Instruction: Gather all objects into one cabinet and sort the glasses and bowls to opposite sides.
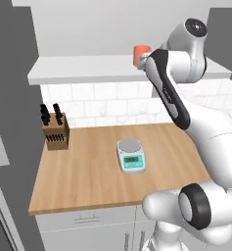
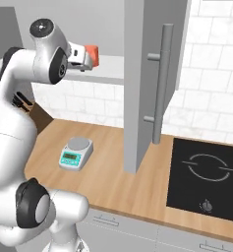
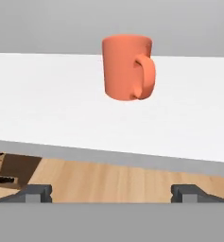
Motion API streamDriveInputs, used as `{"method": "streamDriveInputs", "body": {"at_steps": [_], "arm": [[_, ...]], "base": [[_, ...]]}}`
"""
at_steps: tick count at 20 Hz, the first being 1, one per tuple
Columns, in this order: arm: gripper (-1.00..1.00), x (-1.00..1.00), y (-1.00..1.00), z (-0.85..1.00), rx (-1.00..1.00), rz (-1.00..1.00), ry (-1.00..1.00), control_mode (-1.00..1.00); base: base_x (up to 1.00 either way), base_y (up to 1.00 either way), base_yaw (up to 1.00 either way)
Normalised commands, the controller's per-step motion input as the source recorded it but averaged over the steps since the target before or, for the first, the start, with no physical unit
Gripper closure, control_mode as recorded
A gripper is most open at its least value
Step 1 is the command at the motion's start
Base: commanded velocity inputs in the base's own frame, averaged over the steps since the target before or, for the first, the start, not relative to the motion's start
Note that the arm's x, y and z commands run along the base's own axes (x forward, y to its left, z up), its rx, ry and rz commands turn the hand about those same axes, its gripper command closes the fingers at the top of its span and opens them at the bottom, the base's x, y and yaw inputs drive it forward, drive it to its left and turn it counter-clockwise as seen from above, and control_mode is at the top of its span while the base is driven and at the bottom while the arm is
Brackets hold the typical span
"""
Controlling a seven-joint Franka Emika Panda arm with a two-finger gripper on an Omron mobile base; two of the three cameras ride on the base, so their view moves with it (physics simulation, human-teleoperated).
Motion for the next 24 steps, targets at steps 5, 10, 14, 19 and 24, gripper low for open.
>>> {"method": "streamDriveInputs", "body": {"at_steps": [5,10,14,19,24], "arm": [[-1.00,0.63,0.00,0.13,0.00,0.00,-0.06,-1.00],[-1.00,0.35,-0.14,0.04,0.00,0.00,-0.01,-1.00],[-1.00,0.28,-0.06,0.00,0.00,0.04,0.00,-1.00],[-1.00,0.40,0.00,-0.12,0.00,0.12,-0.01,-1.00],[-1.00,0.21,-0.22,-0.10,0.00,0.14,-0.06,-1.00]], "base": [[0.00,0.00,0.00],[0.00,0.00,0.00],[0.00,0.00,0.00],[0.00,0.00,0.00],[0.00,0.00,0.00]]}}
